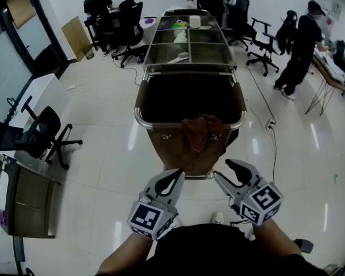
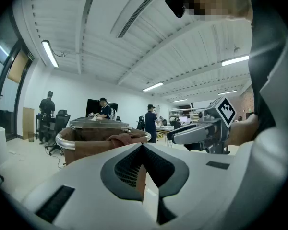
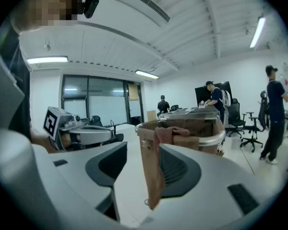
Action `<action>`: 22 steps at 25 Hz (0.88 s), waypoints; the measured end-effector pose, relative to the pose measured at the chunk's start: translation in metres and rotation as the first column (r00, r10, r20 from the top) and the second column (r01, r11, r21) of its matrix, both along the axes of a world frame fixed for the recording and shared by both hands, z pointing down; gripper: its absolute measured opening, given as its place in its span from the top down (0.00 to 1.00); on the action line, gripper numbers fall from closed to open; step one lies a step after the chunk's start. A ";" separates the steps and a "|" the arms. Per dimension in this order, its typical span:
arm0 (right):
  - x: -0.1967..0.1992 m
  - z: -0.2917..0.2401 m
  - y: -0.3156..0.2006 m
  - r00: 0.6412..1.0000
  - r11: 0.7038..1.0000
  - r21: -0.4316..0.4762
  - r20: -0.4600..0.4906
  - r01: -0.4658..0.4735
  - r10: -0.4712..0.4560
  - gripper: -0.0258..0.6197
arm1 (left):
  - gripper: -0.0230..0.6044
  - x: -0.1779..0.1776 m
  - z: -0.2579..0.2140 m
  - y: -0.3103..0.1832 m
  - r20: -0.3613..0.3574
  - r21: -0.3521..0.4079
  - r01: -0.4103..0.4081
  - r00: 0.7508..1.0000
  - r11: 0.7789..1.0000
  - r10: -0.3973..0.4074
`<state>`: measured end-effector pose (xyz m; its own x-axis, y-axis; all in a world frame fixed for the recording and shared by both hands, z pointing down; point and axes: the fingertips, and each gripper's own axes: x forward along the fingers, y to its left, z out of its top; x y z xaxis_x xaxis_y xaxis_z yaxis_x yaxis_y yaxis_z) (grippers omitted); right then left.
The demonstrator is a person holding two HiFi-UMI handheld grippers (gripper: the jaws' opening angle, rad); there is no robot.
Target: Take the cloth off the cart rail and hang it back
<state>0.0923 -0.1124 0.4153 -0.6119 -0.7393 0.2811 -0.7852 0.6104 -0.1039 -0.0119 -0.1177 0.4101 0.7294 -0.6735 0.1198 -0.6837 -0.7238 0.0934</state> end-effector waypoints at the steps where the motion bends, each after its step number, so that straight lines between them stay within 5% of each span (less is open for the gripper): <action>1: -0.001 -0.004 -0.009 1.000 1.000 0.017 -0.024 0.001 -0.001 0.60 | 0.96 -0.002 -0.001 -0.004 0.000 0.005 0.005 1.000 1.000 -0.005; 9: -0.019 -0.034 -0.084 0.985 0.993 0.112 -0.174 0.024 -0.004 0.60 | 0.96 -0.016 0.000 -0.036 0.016 0.037 0.047 0.999 0.998 -0.047; 16: -0.047 -0.017 -0.144 0.947 0.997 0.041 -0.319 0.064 -0.048 0.60 | 0.96 -0.012 0.009 -0.057 0.031 0.031 0.036 0.999 0.999 -0.037; 22: -0.068 0.015 -0.173 0.864 0.993 -0.061 -0.489 0.102 -0.119 0.60 | 0.96 -0.012 0.009 -0.063 0.030 0.031 0.028 0.999 0.999 -0.029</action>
